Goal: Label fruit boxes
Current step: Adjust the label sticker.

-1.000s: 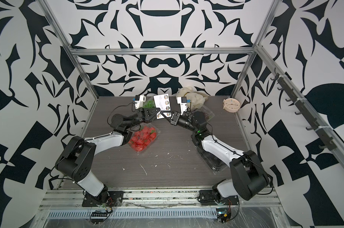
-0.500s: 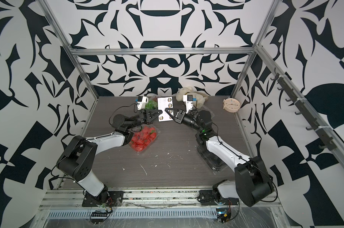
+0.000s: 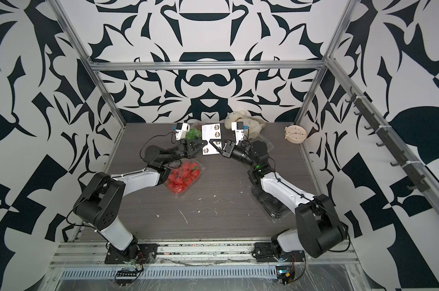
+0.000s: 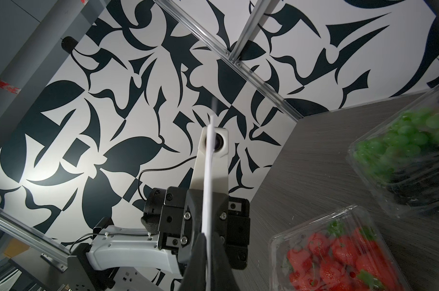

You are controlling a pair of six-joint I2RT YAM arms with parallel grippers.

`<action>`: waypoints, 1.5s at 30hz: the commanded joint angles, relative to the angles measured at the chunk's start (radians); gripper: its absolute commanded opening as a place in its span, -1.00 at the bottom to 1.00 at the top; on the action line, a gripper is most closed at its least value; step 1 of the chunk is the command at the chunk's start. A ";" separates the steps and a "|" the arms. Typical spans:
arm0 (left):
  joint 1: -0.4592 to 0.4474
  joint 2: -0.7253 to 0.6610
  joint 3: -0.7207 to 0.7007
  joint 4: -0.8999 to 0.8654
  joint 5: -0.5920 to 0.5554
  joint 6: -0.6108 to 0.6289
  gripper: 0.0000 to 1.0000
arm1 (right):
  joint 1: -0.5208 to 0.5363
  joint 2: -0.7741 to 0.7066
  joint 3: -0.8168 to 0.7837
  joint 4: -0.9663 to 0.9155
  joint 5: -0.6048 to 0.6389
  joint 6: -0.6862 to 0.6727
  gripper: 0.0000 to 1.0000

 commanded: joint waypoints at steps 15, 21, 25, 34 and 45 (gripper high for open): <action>0.028 -0.016 0.000 0.025 0.013 0.003 -0.80 | 0.002 -0.023 0.020 0.050 -0.004 -0.005 -1.00; 0.017 -0.010 0.006 0.026 0.029 0.007 -0.71 | 0.002 -0.017 0.027 0.049 -0.001 -0.002 -1.00; 0.015 -0.007 0.009 0.025 0.029 0.007 -0.88 | 0.002 -0.019 0.027 0.050 -0.001 -0.001 -1.00; 0.008 0.001 0.023 0.025 0.022 -0.001 -1.00 | 0.001 -0.010 0.021 0.074 -0.015 0.008 -1.00; -0.019 0.004 0.042 0.024 0.032 0.001 -1.00 | 0.002 0.005 0.017 0.110 -0.013 0.021 -1.00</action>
